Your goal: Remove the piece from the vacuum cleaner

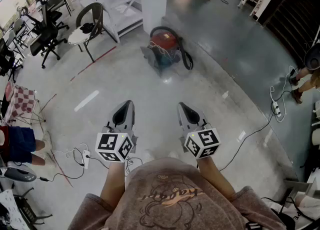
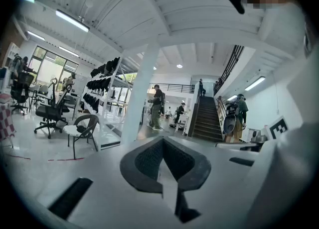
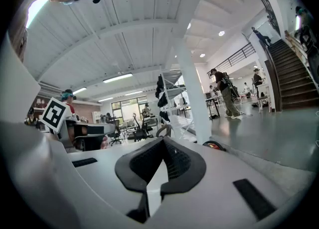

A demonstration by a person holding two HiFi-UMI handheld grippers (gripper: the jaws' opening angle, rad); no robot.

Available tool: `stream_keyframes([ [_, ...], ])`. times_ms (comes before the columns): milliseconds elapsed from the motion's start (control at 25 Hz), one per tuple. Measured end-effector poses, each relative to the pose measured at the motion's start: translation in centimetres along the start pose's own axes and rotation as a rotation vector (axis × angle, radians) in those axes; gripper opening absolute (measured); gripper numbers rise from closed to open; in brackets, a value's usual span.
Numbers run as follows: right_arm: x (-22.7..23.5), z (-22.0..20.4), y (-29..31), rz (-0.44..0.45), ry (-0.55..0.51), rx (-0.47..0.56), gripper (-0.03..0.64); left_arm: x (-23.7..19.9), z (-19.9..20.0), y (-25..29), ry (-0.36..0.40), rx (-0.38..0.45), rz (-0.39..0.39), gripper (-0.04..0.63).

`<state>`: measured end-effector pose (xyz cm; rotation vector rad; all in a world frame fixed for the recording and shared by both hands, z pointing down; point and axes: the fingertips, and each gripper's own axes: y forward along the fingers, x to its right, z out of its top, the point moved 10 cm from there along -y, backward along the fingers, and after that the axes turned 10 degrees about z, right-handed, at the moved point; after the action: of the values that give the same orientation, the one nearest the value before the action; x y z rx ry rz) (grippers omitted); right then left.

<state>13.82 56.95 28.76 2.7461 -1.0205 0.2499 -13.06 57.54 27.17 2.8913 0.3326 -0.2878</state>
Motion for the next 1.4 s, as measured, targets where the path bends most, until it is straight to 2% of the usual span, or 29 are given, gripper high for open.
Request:
stream_keyframes([
  [400, -1.5, -1.3, 2.0, -0.046, 0.016, 0.002, -0.005, -3.4, 0.3, 0.9, 0.037, -0.033, -0.049, -0.006],
  [600, -1.4, -2.3, 3.2, -0.103, 0.036, -0.002, -0.005, -5.7, 0.1, 2.1, 0.036, -0.047, -0.062, -0.005],
  [840, -0.2, -2.5, 5.8, -0.114, 0.015, -0.015, -0.005, -7.0, -0.2, 4.7, 0.015, -0.053, -0.078, -0.005],
  [1120, 4.5, -1.8, 12.7, -0.111, 0.028, -0.022, -0.005, -9.3, 0.4, 12.2, -0.002, -0.076, -0.074, -0.006],
  [1400, 13.2, 1.7, 21.1, -0.083, 0.038, -0.036, -0.005, -10.4, 3.6, 23.9, 0.003, -0.087, -0.061, -0.005],
])
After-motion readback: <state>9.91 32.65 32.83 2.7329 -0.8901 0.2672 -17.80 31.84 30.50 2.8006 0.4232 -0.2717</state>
